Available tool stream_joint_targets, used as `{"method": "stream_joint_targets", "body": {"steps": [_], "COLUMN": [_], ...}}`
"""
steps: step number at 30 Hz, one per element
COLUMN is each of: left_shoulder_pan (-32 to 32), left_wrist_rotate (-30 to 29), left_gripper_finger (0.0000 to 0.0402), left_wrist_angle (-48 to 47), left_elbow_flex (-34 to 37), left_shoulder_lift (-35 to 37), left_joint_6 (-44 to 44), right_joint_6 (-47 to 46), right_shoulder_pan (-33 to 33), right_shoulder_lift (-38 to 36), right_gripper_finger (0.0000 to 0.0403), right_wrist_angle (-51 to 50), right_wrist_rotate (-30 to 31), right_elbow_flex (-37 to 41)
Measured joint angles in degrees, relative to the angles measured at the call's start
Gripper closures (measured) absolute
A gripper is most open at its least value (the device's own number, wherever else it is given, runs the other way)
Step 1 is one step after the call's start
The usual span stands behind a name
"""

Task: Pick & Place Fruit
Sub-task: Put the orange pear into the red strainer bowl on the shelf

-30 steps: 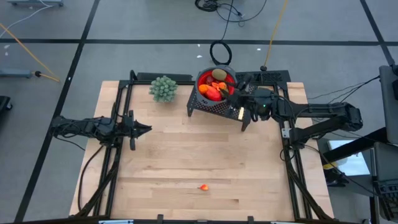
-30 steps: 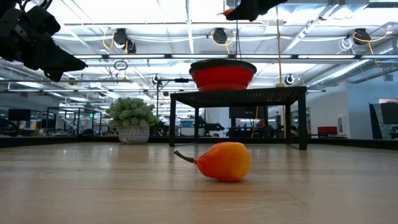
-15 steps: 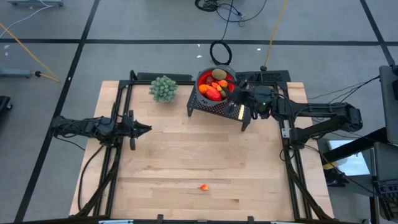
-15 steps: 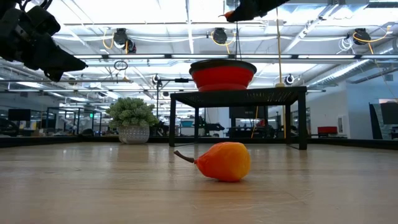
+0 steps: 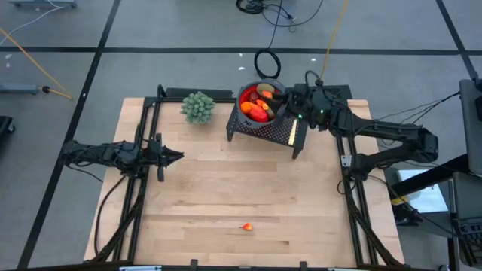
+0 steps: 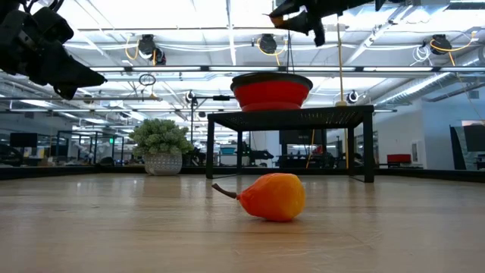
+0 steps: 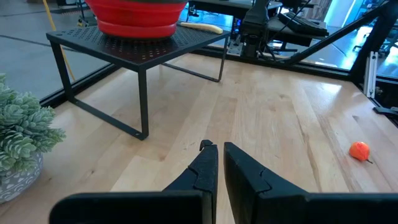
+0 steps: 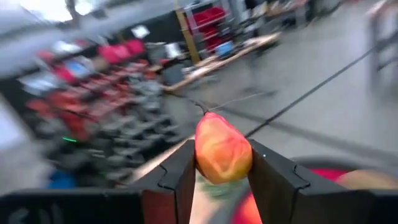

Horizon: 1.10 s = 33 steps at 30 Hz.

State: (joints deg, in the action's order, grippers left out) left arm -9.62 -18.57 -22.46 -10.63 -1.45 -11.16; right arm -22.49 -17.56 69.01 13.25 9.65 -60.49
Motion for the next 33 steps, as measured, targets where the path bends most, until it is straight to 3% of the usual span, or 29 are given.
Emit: {"method": "stream_joint_targets", "body": {"steps": [8, 13, 25, 33], "left_shoulder_pan": [0.00, 0.01, 0.00, 0.00], "left_wrist_rotate": [0.00, 0.00, 0.00, 0.00], "left_gripper_finger": [0.0376, 0.0376, 0.0376, 0.0376], "left_wrist_angle": [-0.02, -0.02, -0.04, -0.06], "left_elbow_flex": [0.00, 0.00, 0.00, 0.00], "left_shoulder_lift": [0.00, 0.01, 0.02, 0.00], "left_joint_6": [0.48, 1.46, 2.01, 2.01], "right_joint_6": [-17.66, -22.10, -20.38, -20.45], "right_shoulder_pan": [-5.40, -6.46, -6.45, -6.45], "right_shoulder_lift": [0.00, 0.00, -0.02, 0.00], "right_gripper_finger": [0.0280, 0.0280, 0.0280, 0.0280], "right_wrist_angle": [6.73, 16.00, 41.58, 43.36], "right_wrist_rotate": [-27.64, -40.15, -54.11, -54.93], "right_elbow_flex": [0.00, 0.00, -0.02, -0.02]}}
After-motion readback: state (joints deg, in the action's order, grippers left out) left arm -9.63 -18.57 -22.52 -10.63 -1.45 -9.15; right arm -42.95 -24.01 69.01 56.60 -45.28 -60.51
